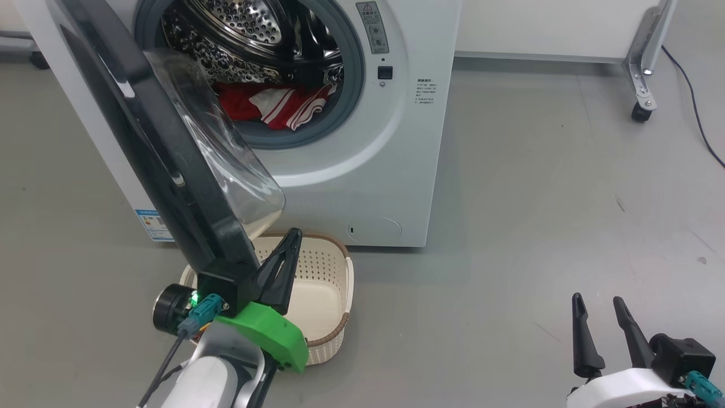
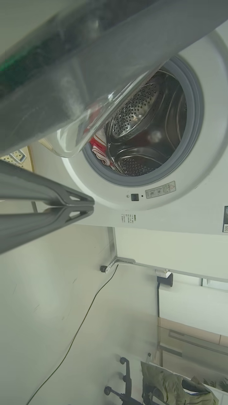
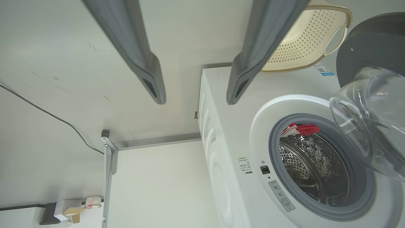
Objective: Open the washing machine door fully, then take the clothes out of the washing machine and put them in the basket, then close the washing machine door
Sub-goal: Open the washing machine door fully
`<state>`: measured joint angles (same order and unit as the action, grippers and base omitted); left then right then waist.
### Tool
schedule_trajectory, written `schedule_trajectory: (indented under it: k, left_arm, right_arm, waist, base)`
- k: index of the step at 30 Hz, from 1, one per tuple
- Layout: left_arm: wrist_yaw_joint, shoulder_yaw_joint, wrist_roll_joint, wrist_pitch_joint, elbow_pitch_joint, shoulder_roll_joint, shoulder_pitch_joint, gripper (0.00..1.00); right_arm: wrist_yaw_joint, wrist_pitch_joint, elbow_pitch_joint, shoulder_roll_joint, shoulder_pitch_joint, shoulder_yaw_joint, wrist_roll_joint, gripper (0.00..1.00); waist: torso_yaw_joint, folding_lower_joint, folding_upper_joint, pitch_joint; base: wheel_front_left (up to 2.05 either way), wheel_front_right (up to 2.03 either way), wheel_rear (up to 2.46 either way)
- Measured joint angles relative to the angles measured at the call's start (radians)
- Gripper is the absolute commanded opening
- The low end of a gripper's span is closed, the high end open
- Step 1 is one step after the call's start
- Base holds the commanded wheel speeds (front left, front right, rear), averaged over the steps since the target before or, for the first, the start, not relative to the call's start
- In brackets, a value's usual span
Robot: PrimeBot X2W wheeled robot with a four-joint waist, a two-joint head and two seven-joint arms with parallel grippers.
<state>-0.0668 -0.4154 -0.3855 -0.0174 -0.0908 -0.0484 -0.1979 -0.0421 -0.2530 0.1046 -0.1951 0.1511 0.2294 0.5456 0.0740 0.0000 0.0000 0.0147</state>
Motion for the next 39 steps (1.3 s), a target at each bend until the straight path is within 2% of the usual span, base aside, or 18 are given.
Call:
schedule_trajectory:
  k: [13,27,39]
  left_arm:
    - [0.028,0.000,-0.018,0.009,-0.081,0.001,0.004,0.00]
    - [0.071,0.046,-0.055,0.006,-0.173,0.002,0.001,0.00]
    - [0.072,0.041,-0.055,-0.025,-0.228,0.006,-0.017,0.00]
  right_arm:
    - [0.010,0.000,0.014,0.007,0.000,-0.005,-0.003,1.00]
    - [0.015,0.000,0.017,0.016,0.000,-0.013,-0.014,1.00]
    - [0.025,0.000,0.027,0.021,-0.002,-0.020,-0.021,1.00]
  waist:
    - [-0.012,0.0000,0.0000,-0.006]
    - [-0.025,0.0000,0.0000,-0.019]
    - [-0.018,0.0000,0.0000,-0.025]
  base:
    - [0.00,0.00,0.00]
    - [0.00,0.00,0.00]
    - [0.00,0.00,0.00]
